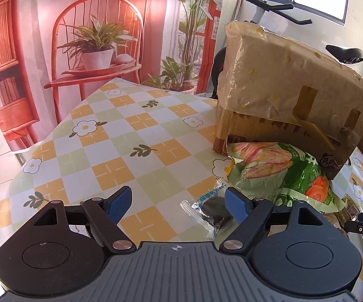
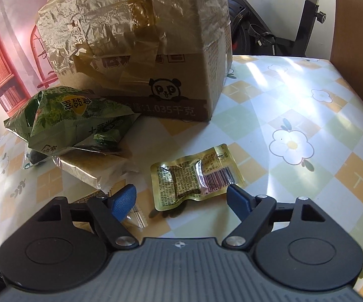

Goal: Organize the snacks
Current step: 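Close the right gripper on the gold foil packet while the left approaches the black snack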

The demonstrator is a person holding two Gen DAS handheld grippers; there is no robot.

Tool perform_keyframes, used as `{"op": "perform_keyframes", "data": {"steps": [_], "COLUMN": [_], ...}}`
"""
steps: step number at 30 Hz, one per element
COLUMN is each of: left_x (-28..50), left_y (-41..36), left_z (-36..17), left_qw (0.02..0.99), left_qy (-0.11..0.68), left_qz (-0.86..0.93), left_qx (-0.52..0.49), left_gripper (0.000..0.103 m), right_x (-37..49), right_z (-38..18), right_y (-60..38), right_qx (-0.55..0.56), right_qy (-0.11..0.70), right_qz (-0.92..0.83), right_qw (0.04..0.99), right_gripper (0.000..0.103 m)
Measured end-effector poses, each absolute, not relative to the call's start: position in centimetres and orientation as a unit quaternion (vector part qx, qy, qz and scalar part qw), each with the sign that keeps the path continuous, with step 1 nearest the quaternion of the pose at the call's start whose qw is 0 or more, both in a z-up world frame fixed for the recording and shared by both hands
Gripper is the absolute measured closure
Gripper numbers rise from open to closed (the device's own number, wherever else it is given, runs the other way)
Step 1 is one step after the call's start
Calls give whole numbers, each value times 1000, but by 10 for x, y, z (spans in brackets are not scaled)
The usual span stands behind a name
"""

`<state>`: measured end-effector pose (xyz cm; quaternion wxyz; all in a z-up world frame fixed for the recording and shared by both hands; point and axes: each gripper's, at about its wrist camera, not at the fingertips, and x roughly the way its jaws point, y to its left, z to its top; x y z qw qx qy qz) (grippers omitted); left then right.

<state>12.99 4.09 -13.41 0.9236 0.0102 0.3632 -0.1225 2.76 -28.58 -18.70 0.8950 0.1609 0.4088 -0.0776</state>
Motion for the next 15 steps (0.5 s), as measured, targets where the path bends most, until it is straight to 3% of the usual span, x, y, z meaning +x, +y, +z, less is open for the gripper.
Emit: {"op": "perform_keyframes", "data": {"steps": [15], "left_x": [128], "left_y": [41], "left_z": [-138], "left_qw": [923], "left_qy": [365], "left_qz": [-120], "left_qx": [8], "left_gripper": [21], "right_x": [63], "right_z": [-200], "right_y": [-283], "right_qx": [119], "right_qy": [415], "right_qz": [-83], "right_qw": [898], "right_gripper": [21]}}
